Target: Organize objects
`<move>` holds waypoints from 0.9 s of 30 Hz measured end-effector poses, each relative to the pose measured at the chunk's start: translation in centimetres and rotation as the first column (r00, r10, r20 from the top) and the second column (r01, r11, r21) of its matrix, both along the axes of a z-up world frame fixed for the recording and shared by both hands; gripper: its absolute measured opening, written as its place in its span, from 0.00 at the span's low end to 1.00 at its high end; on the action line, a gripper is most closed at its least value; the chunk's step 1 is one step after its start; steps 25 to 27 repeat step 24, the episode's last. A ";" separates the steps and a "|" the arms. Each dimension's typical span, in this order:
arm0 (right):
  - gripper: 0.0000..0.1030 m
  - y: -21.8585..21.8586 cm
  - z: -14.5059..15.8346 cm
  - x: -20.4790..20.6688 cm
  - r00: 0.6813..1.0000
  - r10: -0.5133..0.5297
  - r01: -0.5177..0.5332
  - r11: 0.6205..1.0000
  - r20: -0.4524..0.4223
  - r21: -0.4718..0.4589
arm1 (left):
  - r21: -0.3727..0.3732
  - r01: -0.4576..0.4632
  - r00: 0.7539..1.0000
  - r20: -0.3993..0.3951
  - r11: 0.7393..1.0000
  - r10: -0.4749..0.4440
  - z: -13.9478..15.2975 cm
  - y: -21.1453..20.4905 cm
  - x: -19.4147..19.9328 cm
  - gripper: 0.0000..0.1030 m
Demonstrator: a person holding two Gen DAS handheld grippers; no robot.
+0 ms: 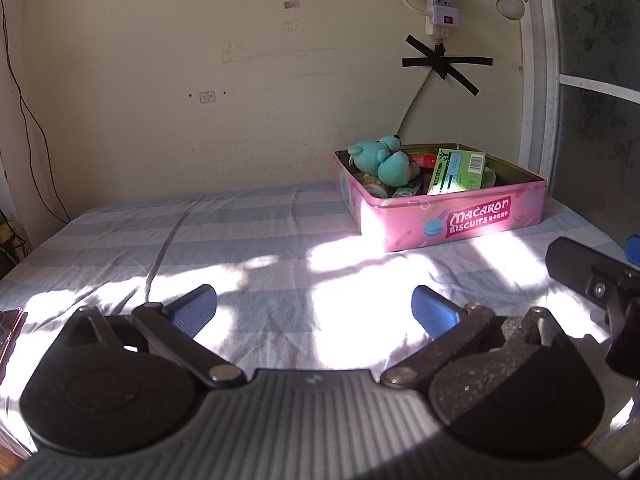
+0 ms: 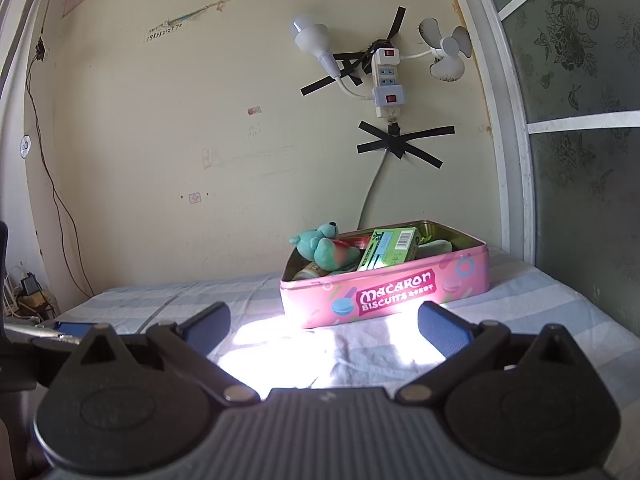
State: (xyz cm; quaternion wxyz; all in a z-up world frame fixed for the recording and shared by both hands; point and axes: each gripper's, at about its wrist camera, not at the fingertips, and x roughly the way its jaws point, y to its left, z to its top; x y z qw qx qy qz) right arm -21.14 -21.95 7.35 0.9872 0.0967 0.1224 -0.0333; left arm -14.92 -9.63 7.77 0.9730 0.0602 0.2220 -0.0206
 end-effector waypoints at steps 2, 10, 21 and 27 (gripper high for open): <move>1.00 0.1 0.0 0.0 1.000 -0.001 0.001 1.000 0.000 0.000 | 0.003 0.001 1.000 -0.001 1.000 -0.001 0.0 -0.1 0.0 1.00; 1.00 0.2 -0.1 -0.1 1.000 -0.003 0.003 1.000 -0.001 0.001 | 0.006 -0.010 1.000 0.008 1.000 0.010 0.1 -0.1 -0.2 1.00; 1.00 0.2 -0.1 0.0 1.000 -0.004 0.004 1.000 -0.002 0.000 | 0.002 -0.001 0.999 0.039 1.000 0.001 0.3 -0.1 -0.5 1.00; 1.00 0.2 0.0 0.0 1.000 -0.004 0.004 1.000 -0.002 0.000 | 0.014 -0.003 0.999 0.038 1.000 0.003 0.3 -0.2 -0.5 1.00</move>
